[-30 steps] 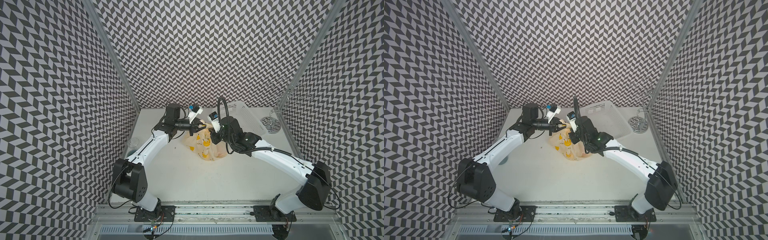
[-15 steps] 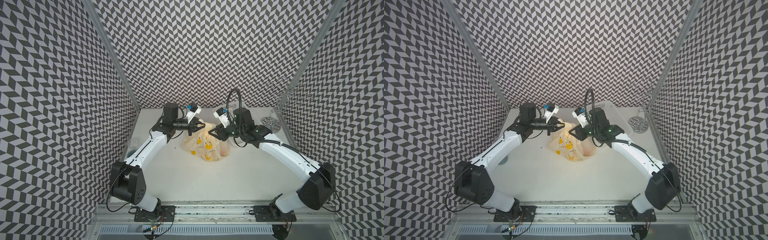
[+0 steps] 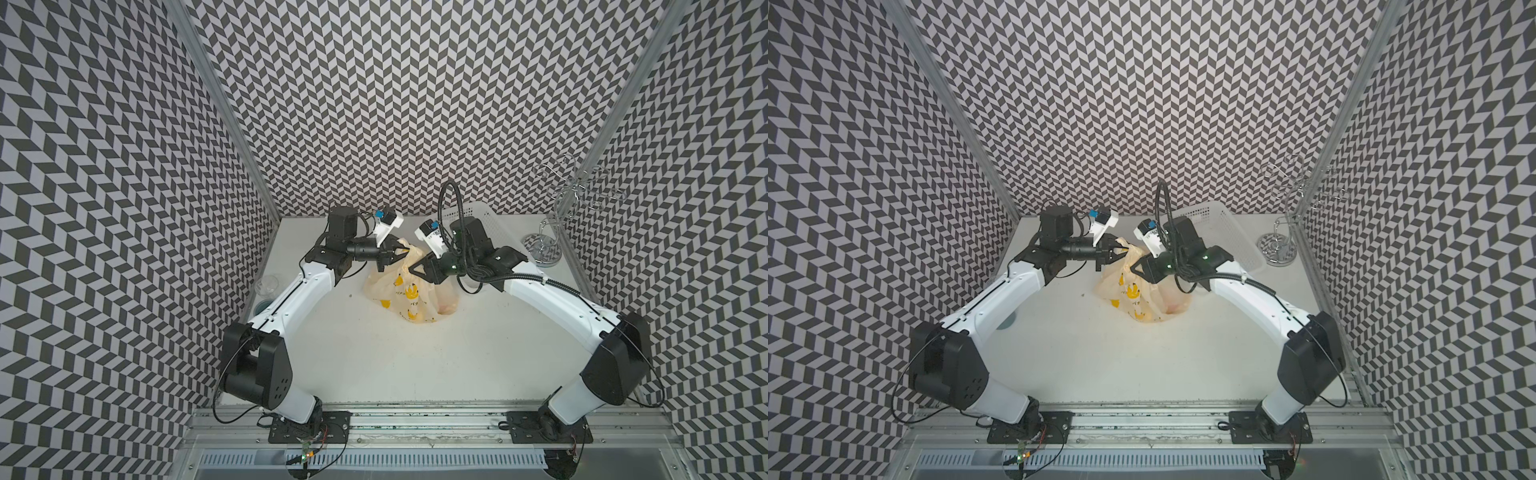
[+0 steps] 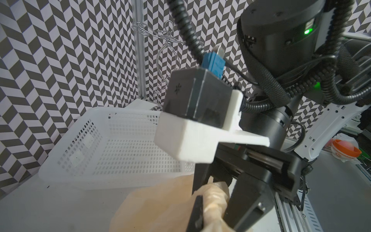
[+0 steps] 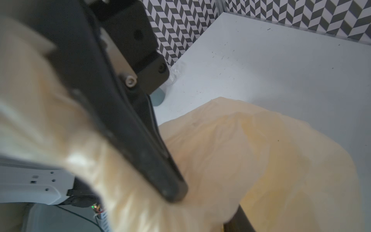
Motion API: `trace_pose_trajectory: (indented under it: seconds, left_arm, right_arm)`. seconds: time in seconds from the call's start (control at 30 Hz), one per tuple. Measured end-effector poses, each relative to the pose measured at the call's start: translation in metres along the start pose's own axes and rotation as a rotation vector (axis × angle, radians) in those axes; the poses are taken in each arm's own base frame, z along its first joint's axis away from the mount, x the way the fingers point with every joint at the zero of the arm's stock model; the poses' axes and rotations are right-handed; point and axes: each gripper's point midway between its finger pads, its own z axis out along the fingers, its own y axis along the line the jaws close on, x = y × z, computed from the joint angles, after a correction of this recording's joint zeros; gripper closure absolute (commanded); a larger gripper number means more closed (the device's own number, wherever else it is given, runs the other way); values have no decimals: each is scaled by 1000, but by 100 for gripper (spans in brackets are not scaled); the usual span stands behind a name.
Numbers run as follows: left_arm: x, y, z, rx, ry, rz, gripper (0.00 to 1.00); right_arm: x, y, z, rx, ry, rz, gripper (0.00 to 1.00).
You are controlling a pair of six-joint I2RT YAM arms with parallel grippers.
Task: Place the peach into a plastic bag & tie a knot
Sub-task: Cross the plastic bag at the center of the board.
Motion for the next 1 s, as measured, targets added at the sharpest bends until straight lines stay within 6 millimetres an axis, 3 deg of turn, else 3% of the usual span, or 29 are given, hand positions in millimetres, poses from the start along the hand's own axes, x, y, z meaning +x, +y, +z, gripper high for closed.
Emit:
trace_pose_trajectory:
  seconds: [0.07, 0.2, 0.37, 0.4, 0.43, 0.5, 0.57, 0.73, 0.83, 0.9, 1.0]
  left_arm:
    - [1, 0, 1, -5, 4, -3, 100]
    - [5, 7, 1, -55, 25, -6, 100]
    - [10, 16, 3, -143, 77, -2, 100]
    - [9, 16, 3, -149, 81, -5, 97]
    - [8, 16, 3, -151, 83, -6, 88]
    - [7, 17, 2, -156, 83, -11, 56]
    - [6, 20, -5, -174, 74, -23, 45]
    - [13, 30, -38, -233, 39, -61, 36]
    - [25, 36, -51, -252, 16, -59, 33]
    - [35, 38, -50, -243, 25, -54, 33]
    - [44, 38, -32, -188, 50, -23, 32]
  right_arm:
    - [-1, -7, -1, 43, -3, 7, 93]
    - [-4, -18, -3, 127, -11, 3, 100]
    - [-5, -26, -3, 197, -24, -6, 100]
    - [-5, -27, -3, 207, -26, -8, 100]
    - [-6, -28, -4, 218, -28, -11, 100]
    - [-7, -35, -6, 264, -32, -21, 100]
    - [-8, -43, -7, 306, -48, -38, 100]
    - [14, -50, -11, 321, -43, -63, 100]
    - [13, -43, -9, 281, -47, -78, 100]
    - [12, -38, -9, 245, -46, -85, 100]
    - [12, -29, -8, 182, -43, -93, 100]
